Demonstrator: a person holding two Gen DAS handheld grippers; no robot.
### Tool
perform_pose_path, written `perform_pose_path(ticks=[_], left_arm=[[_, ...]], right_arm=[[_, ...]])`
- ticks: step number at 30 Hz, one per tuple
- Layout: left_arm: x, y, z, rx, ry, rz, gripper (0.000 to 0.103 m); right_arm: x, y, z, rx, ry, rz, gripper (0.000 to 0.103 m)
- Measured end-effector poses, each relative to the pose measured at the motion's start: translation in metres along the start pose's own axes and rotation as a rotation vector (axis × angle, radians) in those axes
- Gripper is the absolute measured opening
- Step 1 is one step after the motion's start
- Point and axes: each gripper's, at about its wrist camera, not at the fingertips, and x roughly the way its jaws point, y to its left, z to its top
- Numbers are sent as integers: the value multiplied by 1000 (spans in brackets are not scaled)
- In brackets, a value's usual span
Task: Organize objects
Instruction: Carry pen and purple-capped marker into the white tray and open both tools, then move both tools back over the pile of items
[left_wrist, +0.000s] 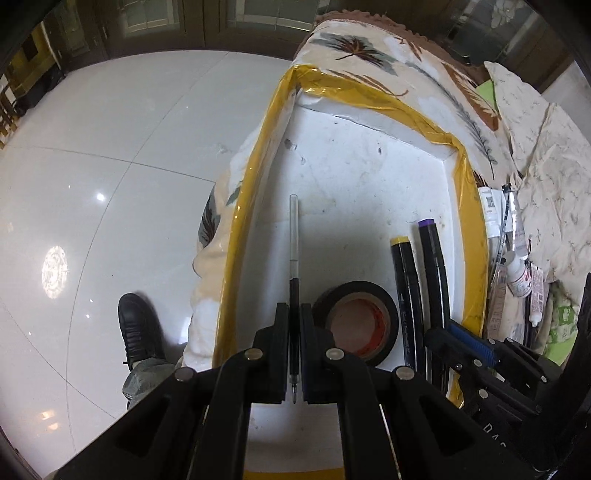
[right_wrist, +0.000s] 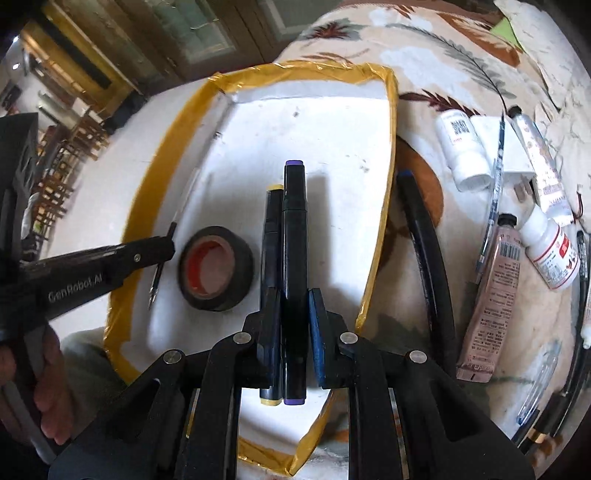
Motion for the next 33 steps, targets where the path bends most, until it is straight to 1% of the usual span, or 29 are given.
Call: perform_pose_path(ticks=[4,6,10,13,15,16,17,18,19,20,21,22,23,24,25,26,27,29,31,33], left_arm=[[6,1,0,3,33,2,3],[7,0,0,5,38,3,3],[11,4,1,-26,56,-22,4],[9,7,0,-44,46,-51,4],[4,8,-2,-48,21,-71,5],[1,9,-4,-53,6,-81,5],[0,9,-4,-58,0,-89,10],[-1,10,-5,-64,-5,-103,24],[-3,10,-7,-73,-9,-133,33],[-7,9,-8,-77,-20,-173,47],[-12,7,-10,-72,-43,-216,54],[-20,3,-12,-55,-83,-249,55],[-28,-2,-15,-24,-121,-256,54],[-34,-7,-18,3,-155,-241,54],[-44,-16,-24,33,-214,-195,54],[-50,-24,-28,48,-251,-171,54],[-55,-35,-34,69,-277,-170,54],[-56,-61,-43,110,-260,-230,54],[-46,-93,-54,119,-200,-323,54],[-35,-121,-69,150,-147,-365,54]], right_arm=[[3,1,3,5,7,-28,14],[6,1,4,8,19,-33,14],[5,-2,3,21,8,-16,14],[3,-7,3,40,1,13,15],[1,-10,3,54,-2,33,15],[0,-10,3,50,-8,45,17],[-1,-10,2,43,-12,52,20],[-2,-10,1,34,-14,58,21],[-5,-10,-1,35,-20,70,22],[-8,-8,-3,36,-29,83,26],[-14,-9,-5,38,-43,105,29],[-18,-10,-6,40,-52,121,34],[-24,-12,-8,43,-67,133,39],[-33,-17,-11,47,-90,144,39],[-44,-22,-16,46,-113,161,39],[-52,-26,-20,46,-131,174,39],[-64,-34,-27,49,-151,176,39],[-84,-56,-45,61,-186,163,39],[-103,-84,-64,95,-217,132,39],[-117,-118,-89,155,-230,80,39]])
